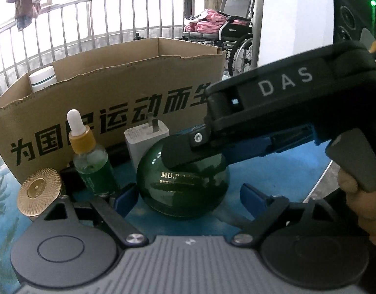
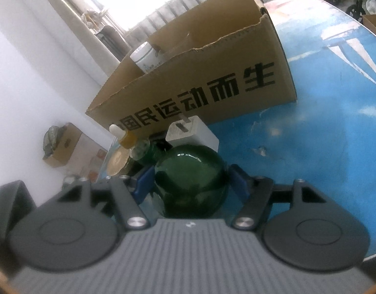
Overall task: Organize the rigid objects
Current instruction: 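Move left tool to the dark green glass ball while right tool approaches it, then close left tool on the green ball while right tool clamps it from above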
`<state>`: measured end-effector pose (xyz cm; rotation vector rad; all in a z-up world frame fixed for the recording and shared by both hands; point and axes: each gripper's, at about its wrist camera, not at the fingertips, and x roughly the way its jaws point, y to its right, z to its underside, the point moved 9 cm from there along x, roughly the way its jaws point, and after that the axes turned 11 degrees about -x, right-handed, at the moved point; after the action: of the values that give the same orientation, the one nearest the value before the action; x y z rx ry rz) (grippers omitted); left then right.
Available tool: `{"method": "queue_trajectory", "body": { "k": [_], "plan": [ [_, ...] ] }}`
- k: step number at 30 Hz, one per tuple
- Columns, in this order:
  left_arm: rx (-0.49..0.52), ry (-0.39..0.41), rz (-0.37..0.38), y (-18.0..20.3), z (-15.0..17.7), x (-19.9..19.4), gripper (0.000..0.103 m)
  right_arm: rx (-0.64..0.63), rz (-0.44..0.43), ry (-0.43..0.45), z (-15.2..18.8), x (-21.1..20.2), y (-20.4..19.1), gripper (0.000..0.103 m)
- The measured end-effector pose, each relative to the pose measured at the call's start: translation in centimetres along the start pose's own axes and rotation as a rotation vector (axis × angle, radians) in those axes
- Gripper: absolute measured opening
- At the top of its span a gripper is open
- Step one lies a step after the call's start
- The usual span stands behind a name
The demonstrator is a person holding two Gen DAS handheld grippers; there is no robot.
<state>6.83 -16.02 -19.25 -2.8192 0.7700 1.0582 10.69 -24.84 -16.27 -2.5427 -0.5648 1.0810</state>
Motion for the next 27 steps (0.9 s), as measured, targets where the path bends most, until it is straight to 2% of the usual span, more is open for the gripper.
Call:
{"method": "queue_trajectory", "body": {
  "k": [27],
  "plan": [
    [0.038, -0.031, -0.009, 2.2, 0.7, -0.3, 0.088, 0.033, 0.010, -0.008, 1.4, -1.8, 0.6, 0.068]
  ]
}}
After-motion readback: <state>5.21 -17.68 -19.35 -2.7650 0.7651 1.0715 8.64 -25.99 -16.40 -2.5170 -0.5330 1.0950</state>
